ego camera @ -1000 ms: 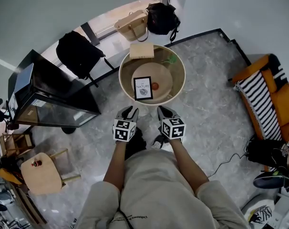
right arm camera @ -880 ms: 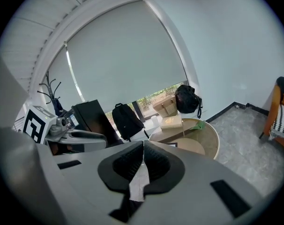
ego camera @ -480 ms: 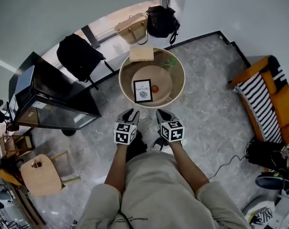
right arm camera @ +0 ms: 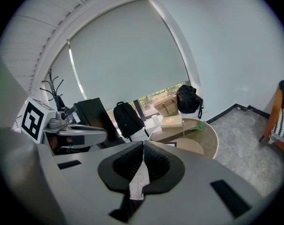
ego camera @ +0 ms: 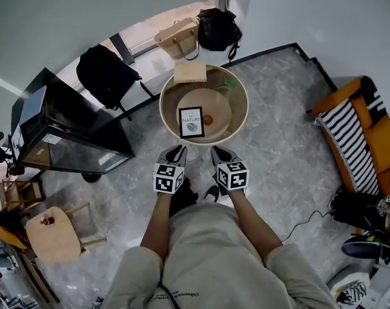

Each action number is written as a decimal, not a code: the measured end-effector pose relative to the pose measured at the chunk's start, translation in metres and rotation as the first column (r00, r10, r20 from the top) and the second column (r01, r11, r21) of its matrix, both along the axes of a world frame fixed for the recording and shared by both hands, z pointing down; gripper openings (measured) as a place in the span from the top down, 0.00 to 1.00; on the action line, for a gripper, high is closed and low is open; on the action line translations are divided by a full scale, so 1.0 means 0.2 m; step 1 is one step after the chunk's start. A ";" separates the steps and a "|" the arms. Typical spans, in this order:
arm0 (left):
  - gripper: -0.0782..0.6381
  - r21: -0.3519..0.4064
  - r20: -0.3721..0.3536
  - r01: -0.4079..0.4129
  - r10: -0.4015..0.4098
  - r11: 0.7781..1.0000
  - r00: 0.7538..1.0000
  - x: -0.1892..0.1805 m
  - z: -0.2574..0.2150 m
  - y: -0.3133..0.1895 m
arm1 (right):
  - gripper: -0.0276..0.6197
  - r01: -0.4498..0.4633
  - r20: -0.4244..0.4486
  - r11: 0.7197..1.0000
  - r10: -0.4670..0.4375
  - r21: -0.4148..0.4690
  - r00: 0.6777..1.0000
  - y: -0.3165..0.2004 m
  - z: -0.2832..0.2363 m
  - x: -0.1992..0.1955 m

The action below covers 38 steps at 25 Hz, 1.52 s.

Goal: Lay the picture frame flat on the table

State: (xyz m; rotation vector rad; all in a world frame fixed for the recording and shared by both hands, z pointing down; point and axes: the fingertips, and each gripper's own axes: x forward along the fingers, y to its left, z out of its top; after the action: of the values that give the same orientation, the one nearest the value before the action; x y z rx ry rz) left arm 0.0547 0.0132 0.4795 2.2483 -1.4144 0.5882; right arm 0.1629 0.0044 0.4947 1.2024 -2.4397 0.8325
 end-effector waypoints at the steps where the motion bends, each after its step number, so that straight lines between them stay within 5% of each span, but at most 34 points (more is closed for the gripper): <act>1: 0.80 0.004 0.001 0.004 -0.004 1.000 1.000 0.00 0.00 0.00 | 0.90 -0.001 0.001 1.000 0.001 0.001 1.000 0.00 0.00 0.00; 38: 0.86 -0.001 0.002 0.022 -0.022 1.000 1.000 -0.04 -0.01 0.02 | 0.90 0.006 -0.032 1.000 -0.007 -0.009 0.999 0.02 0.03 -0.01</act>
State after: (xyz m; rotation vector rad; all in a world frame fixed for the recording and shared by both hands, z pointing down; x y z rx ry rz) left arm 0.0467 0.0171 0.4769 2.2295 -1.4377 0.5837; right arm 0.1600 0.0080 0.5005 1.1950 -2.4109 0.8153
